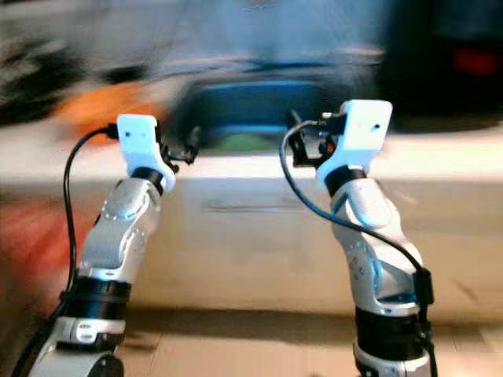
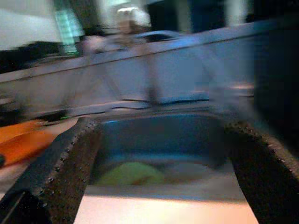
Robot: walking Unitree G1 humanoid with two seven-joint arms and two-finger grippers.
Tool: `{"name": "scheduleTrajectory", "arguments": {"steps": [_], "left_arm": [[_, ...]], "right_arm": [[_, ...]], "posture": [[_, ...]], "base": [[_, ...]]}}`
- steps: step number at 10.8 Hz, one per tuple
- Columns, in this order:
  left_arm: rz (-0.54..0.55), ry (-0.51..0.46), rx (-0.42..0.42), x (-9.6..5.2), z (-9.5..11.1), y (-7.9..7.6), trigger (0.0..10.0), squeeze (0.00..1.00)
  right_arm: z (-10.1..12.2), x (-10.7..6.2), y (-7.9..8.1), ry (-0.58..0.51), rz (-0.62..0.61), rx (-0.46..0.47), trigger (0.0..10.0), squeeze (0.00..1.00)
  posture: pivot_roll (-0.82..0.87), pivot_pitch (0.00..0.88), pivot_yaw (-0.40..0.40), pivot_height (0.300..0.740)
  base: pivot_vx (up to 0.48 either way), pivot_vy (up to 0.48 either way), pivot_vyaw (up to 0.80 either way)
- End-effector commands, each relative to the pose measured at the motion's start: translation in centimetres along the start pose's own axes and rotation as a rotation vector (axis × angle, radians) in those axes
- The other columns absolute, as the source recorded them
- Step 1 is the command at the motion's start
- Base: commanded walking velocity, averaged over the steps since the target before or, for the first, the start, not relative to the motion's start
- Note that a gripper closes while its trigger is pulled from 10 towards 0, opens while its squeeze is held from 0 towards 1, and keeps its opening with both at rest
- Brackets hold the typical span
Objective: Kitchen organization
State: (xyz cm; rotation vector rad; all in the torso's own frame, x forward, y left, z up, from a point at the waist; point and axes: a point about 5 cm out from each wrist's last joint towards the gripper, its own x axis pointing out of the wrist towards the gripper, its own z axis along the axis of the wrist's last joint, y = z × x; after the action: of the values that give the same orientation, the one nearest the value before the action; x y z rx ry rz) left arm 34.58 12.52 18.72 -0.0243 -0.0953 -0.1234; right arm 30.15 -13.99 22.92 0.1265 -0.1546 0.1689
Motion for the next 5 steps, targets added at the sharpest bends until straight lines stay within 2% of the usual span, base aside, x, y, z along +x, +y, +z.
{"name": "scheduleTrajectory", "arguments": {"steps": [1,5], "left_arm": [[0.019,-0.003,0.015,0.2,0.3,0.5,10.0,0.00],[0.150,-0.016,0.032,0.6,0.7,2.7,10.0,0.00]], "right_arm": [[0.1,0.3,0.3,-0.008,0.012,-0.002,10.0,0.00],[0.0,0.2,0.9,-0.006,0.078,-0.004,10.0,0.00]], "posture": [[-0.03,0.009,0.099,0.740],[-0.02,0.007,0.099,0.740]], "base": [[0.000,0.000,0.00],[0.000,0.000,0.00]]}}
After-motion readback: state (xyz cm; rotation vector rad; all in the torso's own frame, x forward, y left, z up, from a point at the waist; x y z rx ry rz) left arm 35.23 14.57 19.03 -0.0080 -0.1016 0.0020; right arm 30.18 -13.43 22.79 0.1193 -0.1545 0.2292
